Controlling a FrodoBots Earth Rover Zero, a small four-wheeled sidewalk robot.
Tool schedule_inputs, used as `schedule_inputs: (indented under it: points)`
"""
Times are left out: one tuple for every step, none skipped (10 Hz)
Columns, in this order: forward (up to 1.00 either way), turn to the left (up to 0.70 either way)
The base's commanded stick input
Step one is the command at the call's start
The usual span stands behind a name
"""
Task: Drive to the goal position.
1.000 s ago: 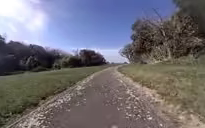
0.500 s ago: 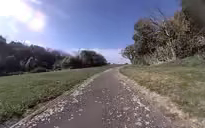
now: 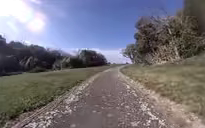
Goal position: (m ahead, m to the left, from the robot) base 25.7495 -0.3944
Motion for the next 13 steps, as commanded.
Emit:
schedule_inputs:
  points:
    - [0.70,0.00]
    - [0.70,0.00]
    - [0.70,0.00]
    - [0.70,0.00]
    - [0.70,0.00]
    - [0.70,0.00]
    - [0.70,0.00]
    - [0.70,0.00]
    - [0.70,0.00]
    - [0.70,-0.02]
    - [0.70,-0.06]
    - [0.70,-0.11]
    - [0.70,-0.14]
